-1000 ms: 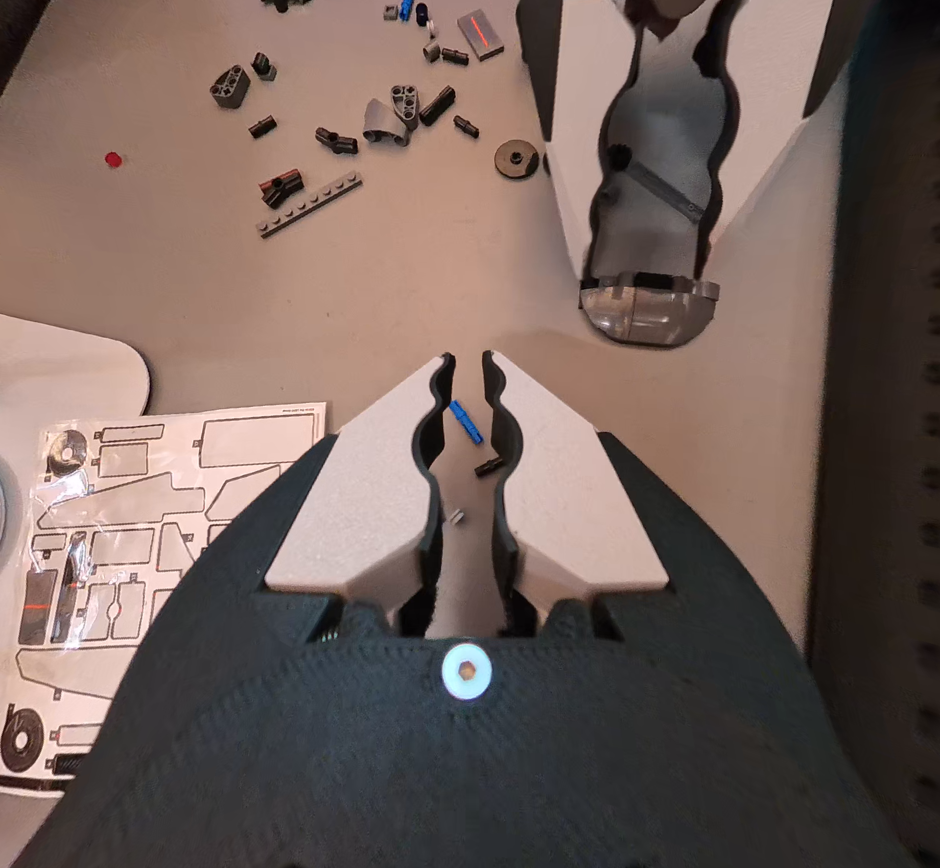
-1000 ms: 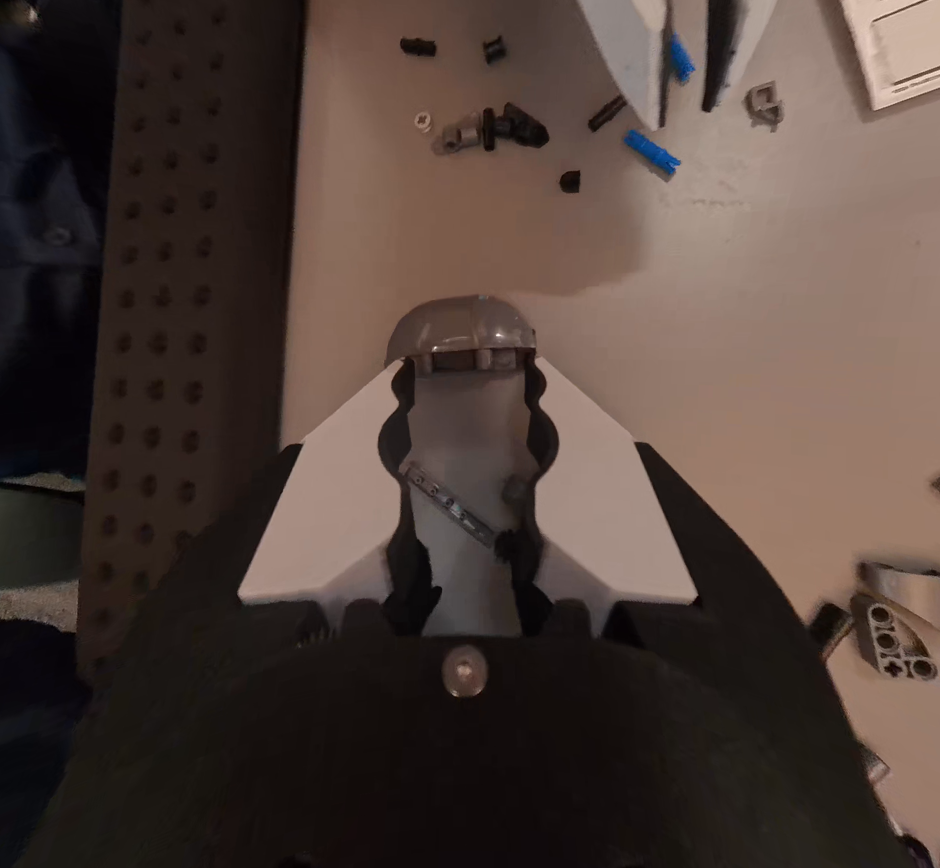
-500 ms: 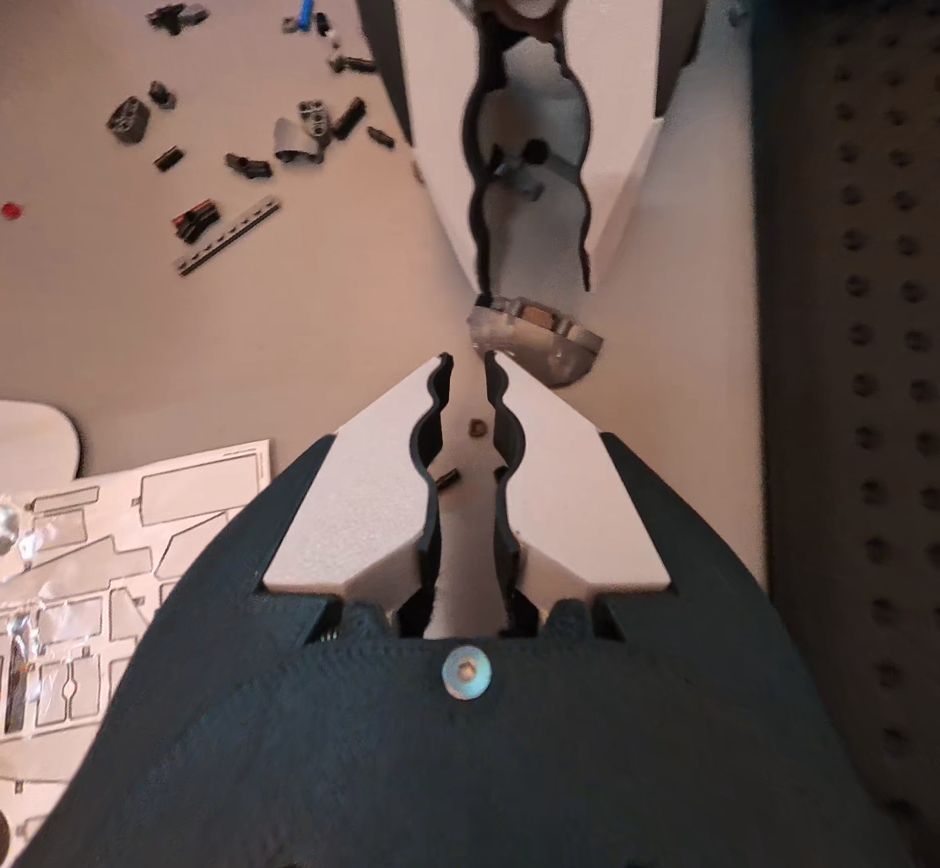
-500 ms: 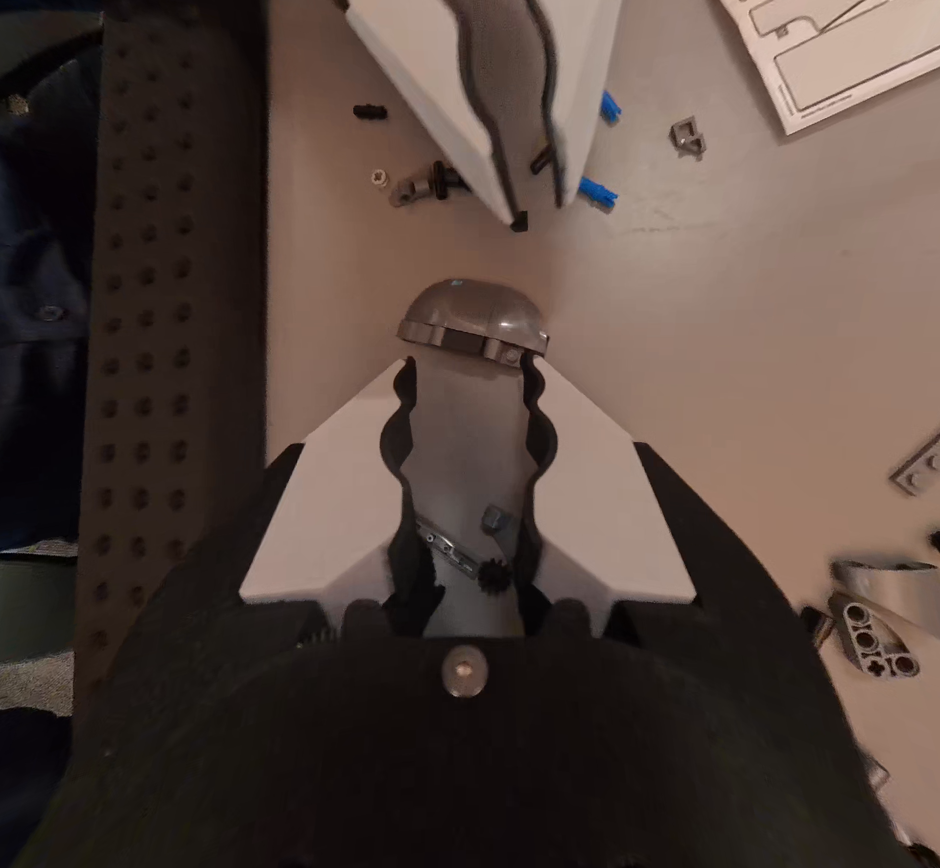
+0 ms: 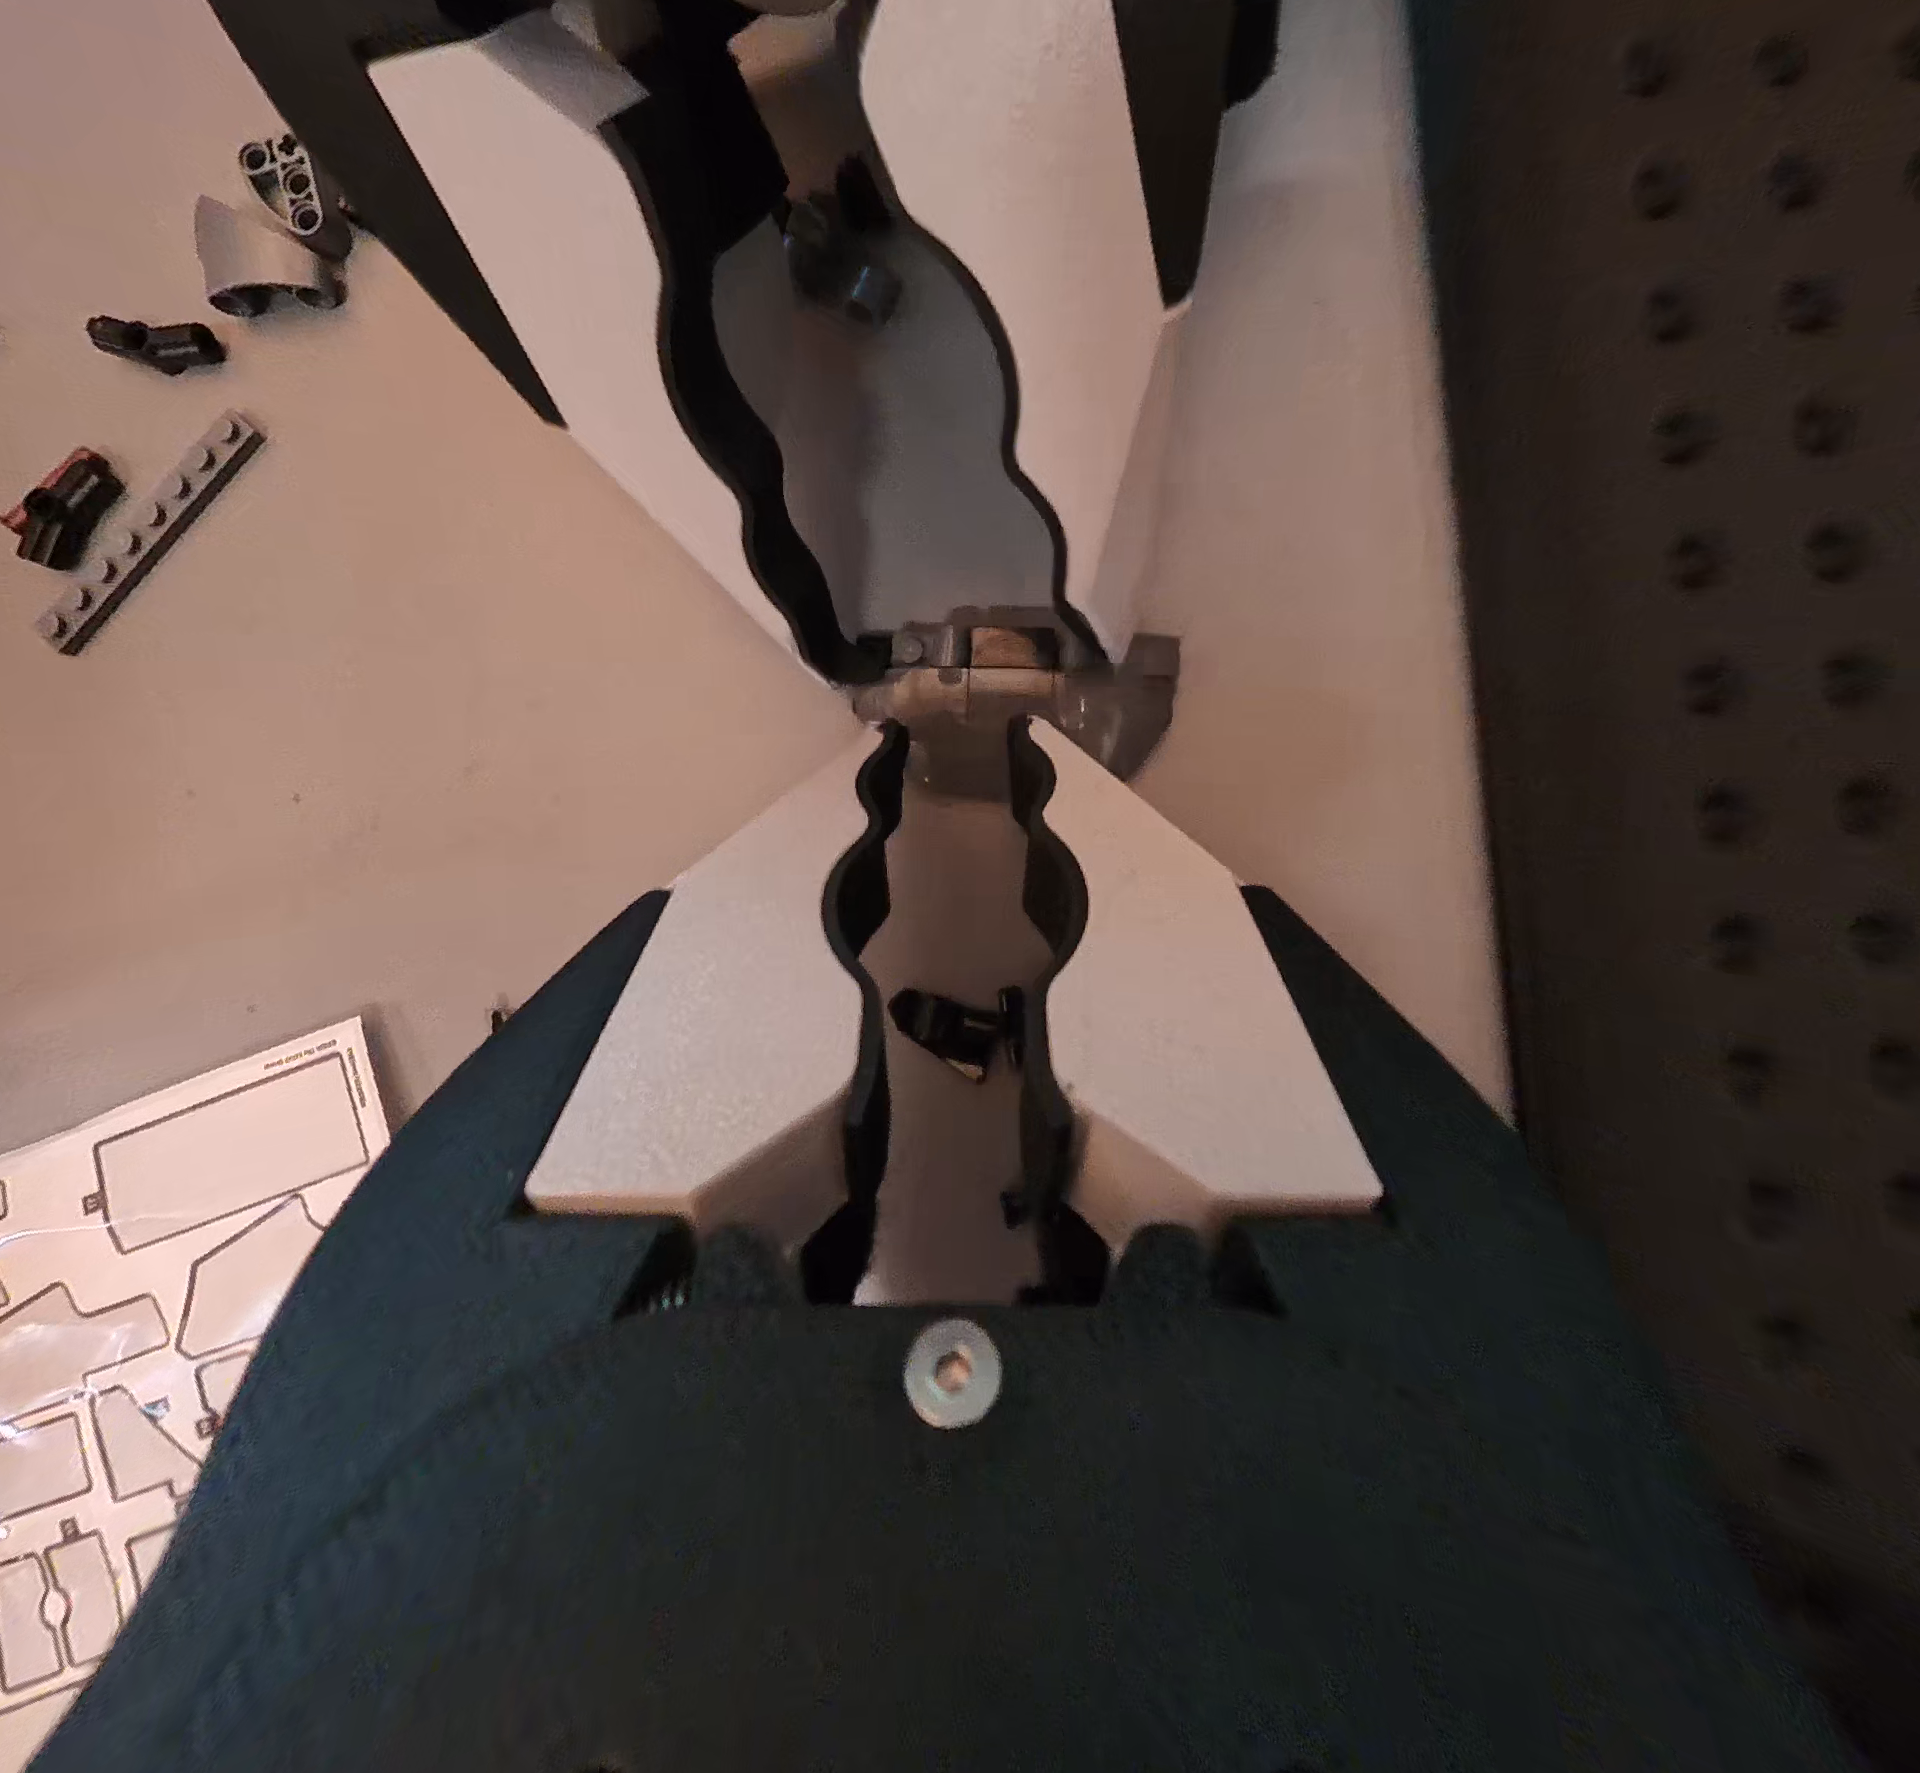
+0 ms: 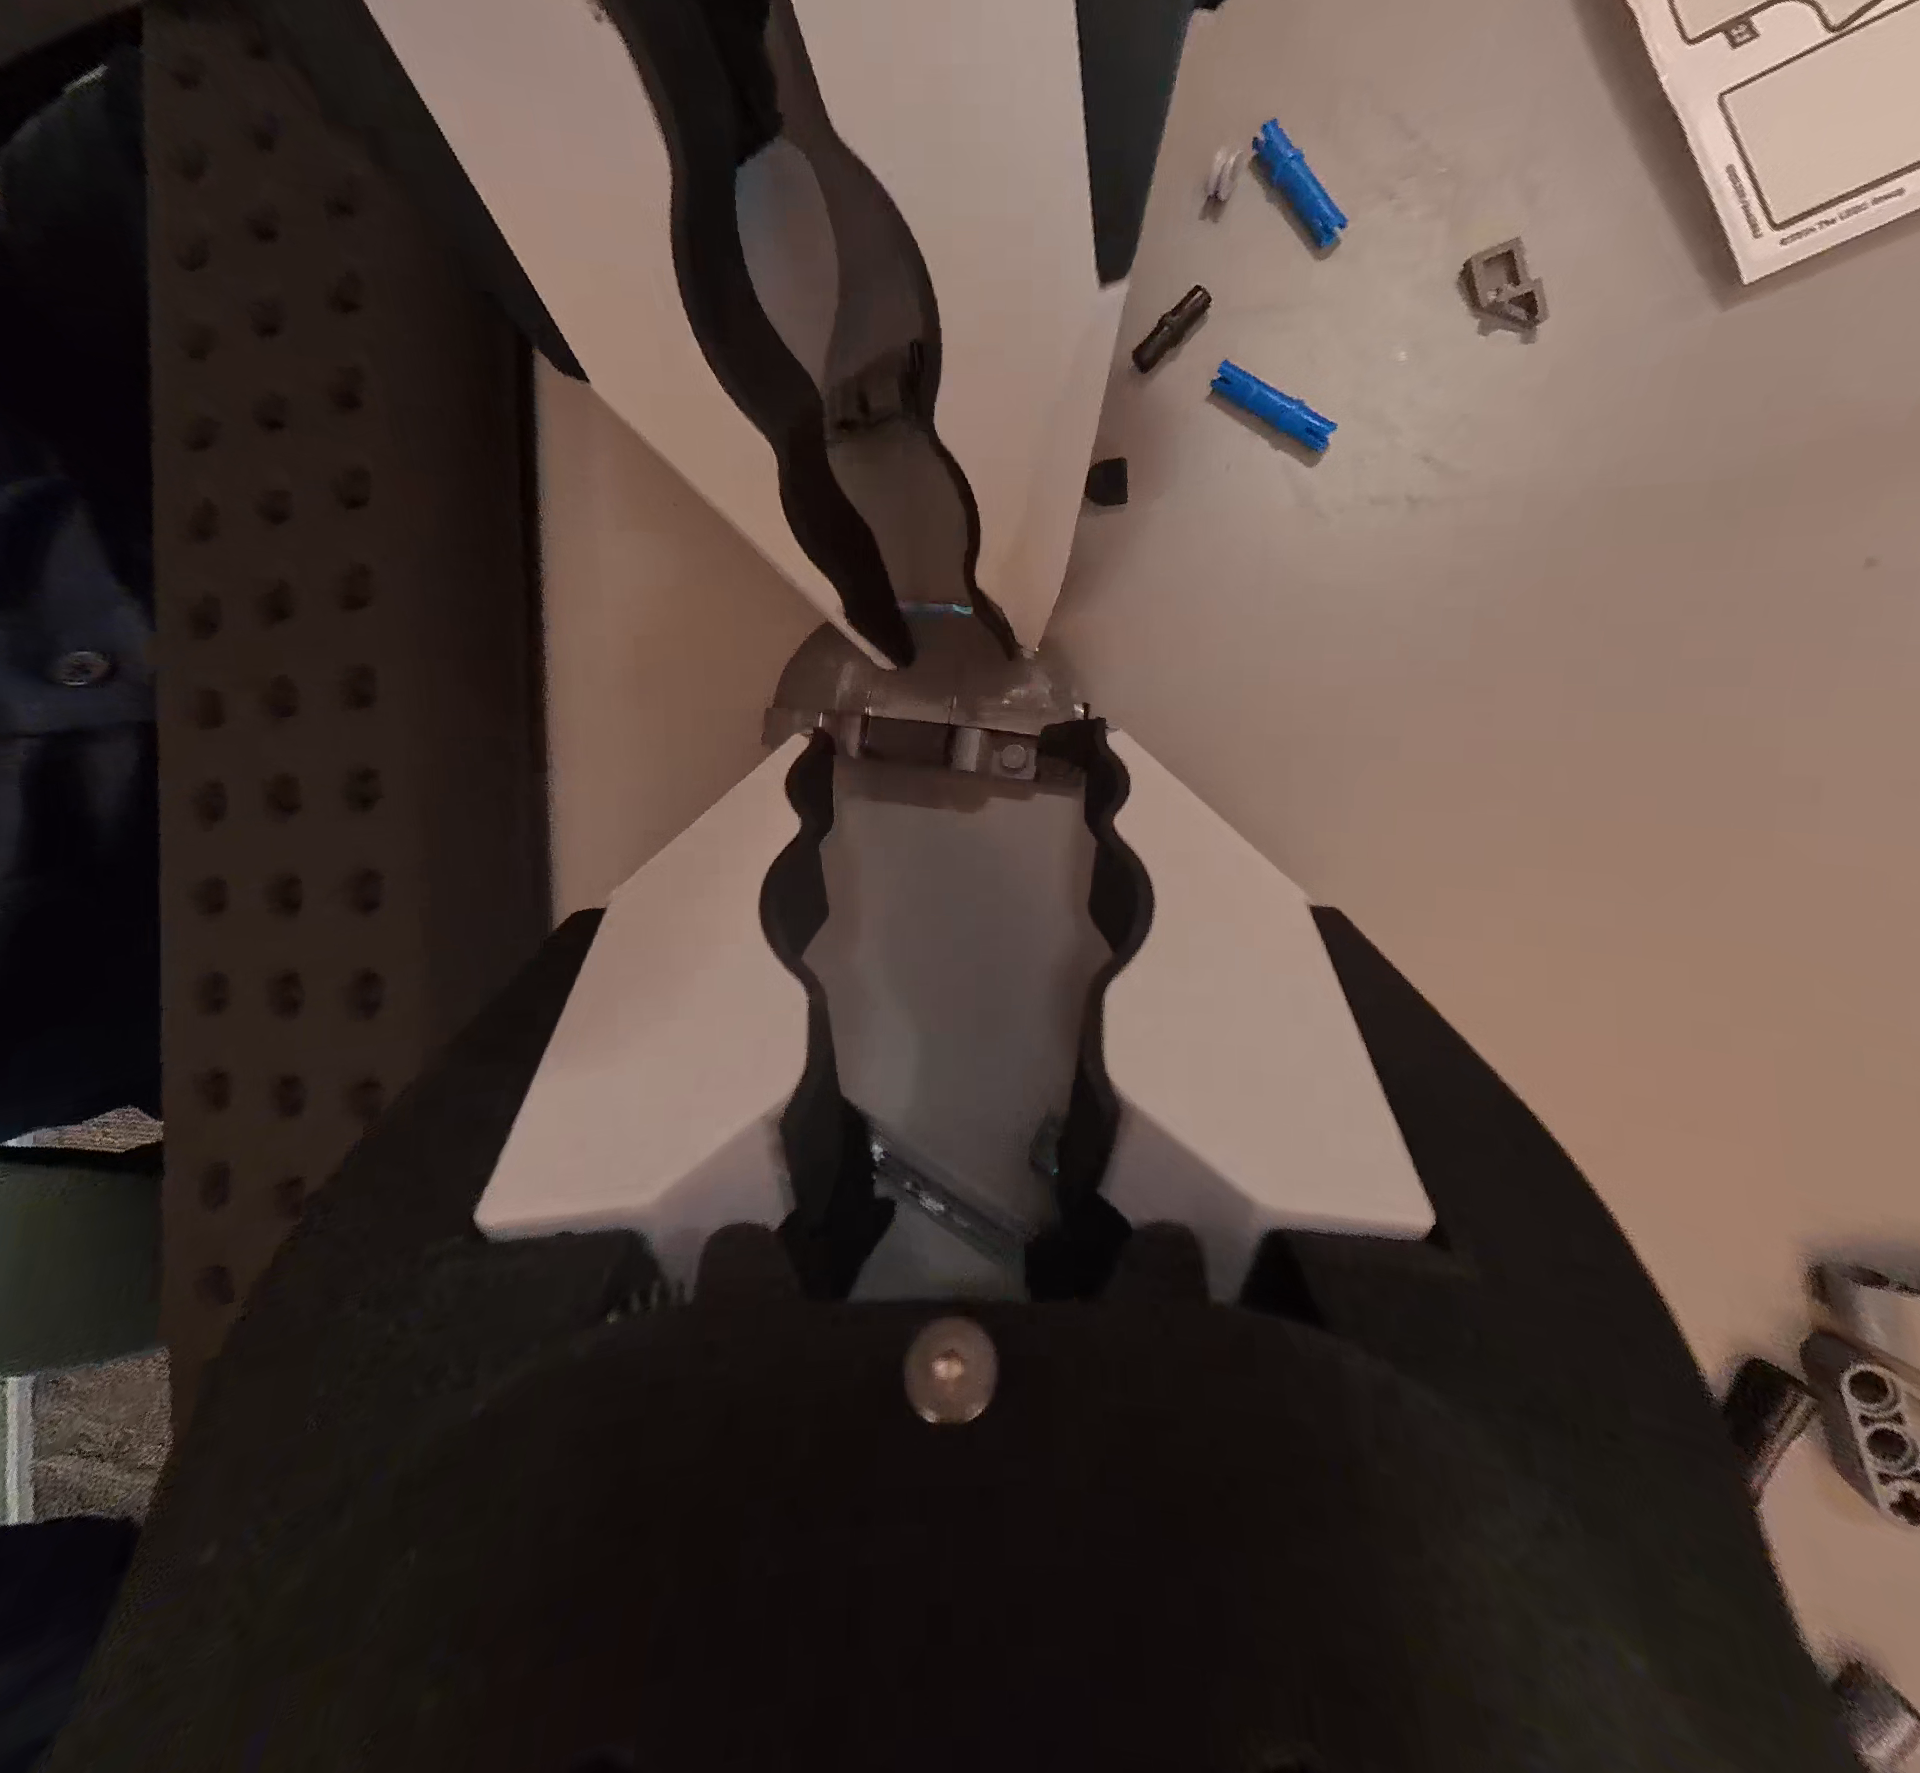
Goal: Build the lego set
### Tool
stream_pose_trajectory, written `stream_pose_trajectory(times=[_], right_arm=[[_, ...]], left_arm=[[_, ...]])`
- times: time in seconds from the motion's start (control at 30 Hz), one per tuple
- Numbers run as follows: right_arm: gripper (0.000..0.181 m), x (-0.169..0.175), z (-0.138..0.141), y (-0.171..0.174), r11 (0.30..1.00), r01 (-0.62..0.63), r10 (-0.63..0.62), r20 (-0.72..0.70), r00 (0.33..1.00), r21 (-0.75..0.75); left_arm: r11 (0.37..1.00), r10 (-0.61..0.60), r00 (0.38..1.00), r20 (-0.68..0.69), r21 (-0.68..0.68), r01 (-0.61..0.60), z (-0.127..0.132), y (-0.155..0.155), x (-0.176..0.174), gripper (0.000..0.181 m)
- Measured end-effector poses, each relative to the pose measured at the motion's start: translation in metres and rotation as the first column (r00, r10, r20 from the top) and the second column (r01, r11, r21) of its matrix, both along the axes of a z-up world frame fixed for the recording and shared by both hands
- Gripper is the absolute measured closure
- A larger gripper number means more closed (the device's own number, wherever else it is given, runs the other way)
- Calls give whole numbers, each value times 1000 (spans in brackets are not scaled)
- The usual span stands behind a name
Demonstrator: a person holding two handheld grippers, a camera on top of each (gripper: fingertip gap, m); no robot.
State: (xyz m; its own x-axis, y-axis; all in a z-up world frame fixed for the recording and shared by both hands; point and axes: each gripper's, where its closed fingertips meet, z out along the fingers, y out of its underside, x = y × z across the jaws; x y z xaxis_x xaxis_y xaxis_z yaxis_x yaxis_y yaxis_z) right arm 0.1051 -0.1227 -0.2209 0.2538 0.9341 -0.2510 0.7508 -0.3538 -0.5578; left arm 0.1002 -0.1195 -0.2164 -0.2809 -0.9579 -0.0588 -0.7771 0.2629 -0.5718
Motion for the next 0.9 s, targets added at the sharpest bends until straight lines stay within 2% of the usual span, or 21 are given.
stream_pose_trajectory(times=[0.2,0.4,0.6,0.77,0.9], right_arm=[[120,-3,1,-7,1000,-13,13,17,1000,-7],[117,-1,0,-11,998,-64,63,15,998,23],[117,11,9,-6,999,-44,44,-24,999,15],[129,31,8,-6,999,-35,35,-14,999,7],[146,32,6,-13,998,-69,69,-5,998,-8]], left_arm=[[1000,-5,1000,-8,19,5,-2,-1,1,170],[998,9,999,-49,59,-6,-11,5,-1,173],[998,30,1000,0,54,-30,-2,8,4,174],[998,-28,992,127,66,20,20,-5,18,173],[992,-82,990,114,100,71,12,-16,25,172]])
